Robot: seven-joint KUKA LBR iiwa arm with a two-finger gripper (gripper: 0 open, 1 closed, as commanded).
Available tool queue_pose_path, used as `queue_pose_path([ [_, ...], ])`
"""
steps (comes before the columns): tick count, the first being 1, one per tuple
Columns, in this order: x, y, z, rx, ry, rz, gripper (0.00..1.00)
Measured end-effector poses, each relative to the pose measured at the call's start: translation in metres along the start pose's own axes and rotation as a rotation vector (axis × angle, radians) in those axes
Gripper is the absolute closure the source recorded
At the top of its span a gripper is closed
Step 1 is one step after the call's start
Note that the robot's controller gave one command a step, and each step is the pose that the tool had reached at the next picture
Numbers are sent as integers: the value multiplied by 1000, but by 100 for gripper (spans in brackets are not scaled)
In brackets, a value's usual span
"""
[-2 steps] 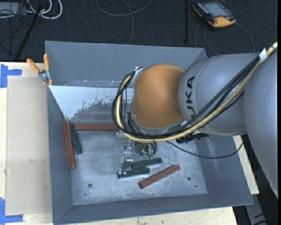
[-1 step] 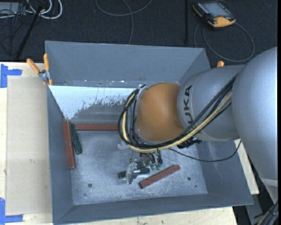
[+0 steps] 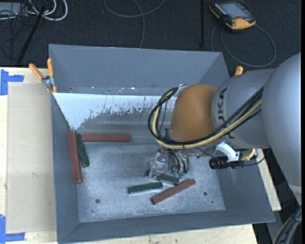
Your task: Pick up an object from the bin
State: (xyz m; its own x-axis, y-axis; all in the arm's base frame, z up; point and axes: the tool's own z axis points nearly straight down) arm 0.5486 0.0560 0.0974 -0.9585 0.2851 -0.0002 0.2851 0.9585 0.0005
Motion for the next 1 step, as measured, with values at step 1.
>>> queue_pose_path([
  [1, 0, 0, 1, 0, 1, 1, 0],
])
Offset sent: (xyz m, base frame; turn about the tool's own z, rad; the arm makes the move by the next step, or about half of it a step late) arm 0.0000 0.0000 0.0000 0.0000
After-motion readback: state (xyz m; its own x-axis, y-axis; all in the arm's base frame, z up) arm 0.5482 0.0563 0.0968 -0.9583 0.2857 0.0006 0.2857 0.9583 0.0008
